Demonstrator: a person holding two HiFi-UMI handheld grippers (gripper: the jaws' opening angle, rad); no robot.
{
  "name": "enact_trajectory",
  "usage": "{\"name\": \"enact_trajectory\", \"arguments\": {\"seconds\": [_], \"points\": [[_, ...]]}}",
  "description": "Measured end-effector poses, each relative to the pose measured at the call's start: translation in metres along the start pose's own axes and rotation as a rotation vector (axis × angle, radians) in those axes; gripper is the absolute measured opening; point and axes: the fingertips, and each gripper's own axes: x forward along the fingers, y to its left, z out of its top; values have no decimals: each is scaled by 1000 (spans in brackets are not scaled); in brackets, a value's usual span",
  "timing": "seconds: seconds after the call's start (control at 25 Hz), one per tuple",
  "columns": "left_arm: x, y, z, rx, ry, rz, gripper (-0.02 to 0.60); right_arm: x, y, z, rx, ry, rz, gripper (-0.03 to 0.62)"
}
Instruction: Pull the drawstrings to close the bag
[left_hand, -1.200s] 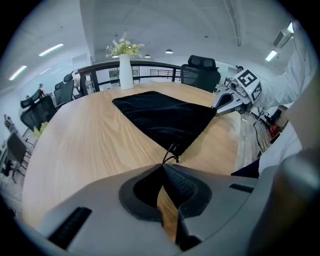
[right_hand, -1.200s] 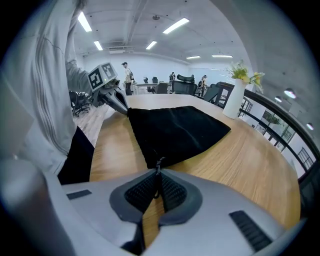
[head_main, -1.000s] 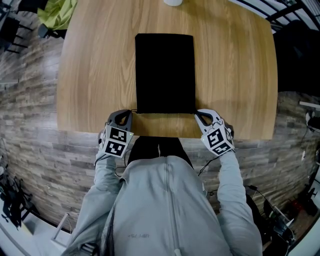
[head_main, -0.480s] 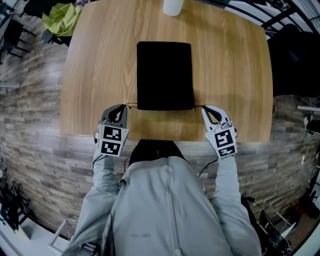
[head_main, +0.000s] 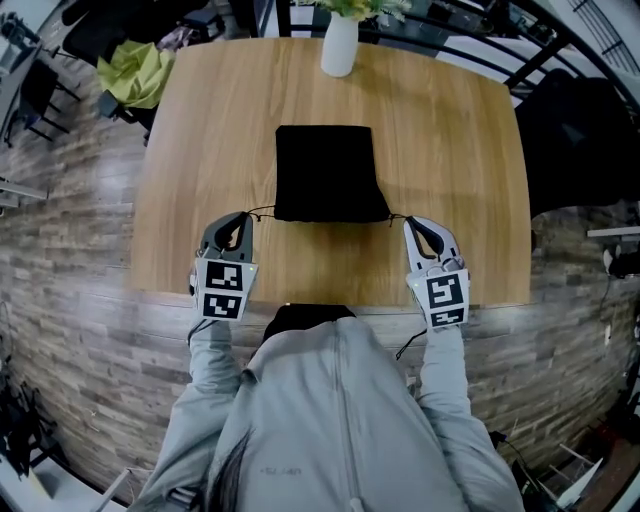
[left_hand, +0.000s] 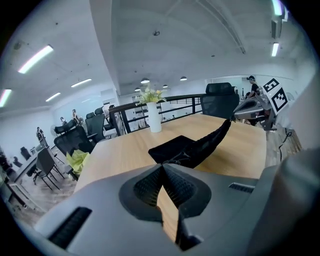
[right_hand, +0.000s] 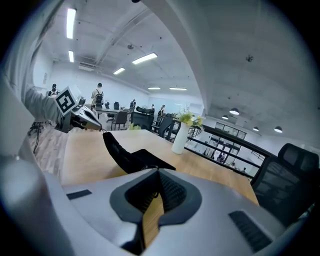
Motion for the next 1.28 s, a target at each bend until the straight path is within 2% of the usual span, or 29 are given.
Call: {"name": "enact_trajectory", "arguments": {"seconds": [0.4, 0.64, 0.96, 1.16, 1.28], "points": [[-15, 20, 58, 38, -111, 87, 28, -14, -30, 60, -45, -124, -120, 23], [-21, 24, 82, 51, -162, 114, 28, -21, -46, 76, -24, -174, -183, 23], [-20, 25, 86, 69, -163, 134, 28, -21, -54, 79, 25, -186, -189, 23], [-22, 26, 85, 66, -161, 144, 28, -20, -53, 80, -2, -188, -195, 23], [-23, 28, 84, 56, -163, 148, 28, -22, -57, 80, 30, -193, -207, 23]]}}
